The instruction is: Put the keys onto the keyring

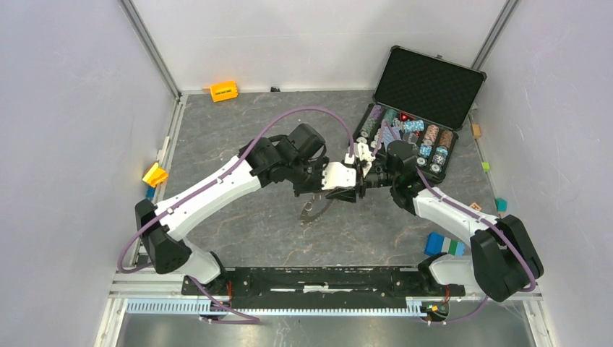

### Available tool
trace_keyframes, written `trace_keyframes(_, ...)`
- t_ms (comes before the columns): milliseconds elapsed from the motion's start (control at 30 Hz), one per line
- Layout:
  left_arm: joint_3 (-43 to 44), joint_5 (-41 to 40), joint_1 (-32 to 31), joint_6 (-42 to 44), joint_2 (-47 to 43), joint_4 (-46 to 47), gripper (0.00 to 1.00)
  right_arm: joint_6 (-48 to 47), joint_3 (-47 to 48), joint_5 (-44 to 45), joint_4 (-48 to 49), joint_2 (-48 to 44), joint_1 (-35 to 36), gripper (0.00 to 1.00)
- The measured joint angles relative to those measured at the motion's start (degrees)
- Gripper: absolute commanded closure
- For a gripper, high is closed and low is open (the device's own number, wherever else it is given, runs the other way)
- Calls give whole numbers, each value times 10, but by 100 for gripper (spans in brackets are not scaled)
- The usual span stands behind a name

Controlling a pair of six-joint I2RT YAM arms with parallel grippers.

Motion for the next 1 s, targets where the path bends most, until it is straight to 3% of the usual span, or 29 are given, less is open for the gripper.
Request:
trace_keyframes(300, 17, -62, -23, -30, 30, -49, 98, 15, 0, -10, 14, 0, 1, 58)
trace_keyframes(1000, 30, -58, -30, -88, 49, -59, 98, 83, -8, -19, 87, 14, 8, 63)
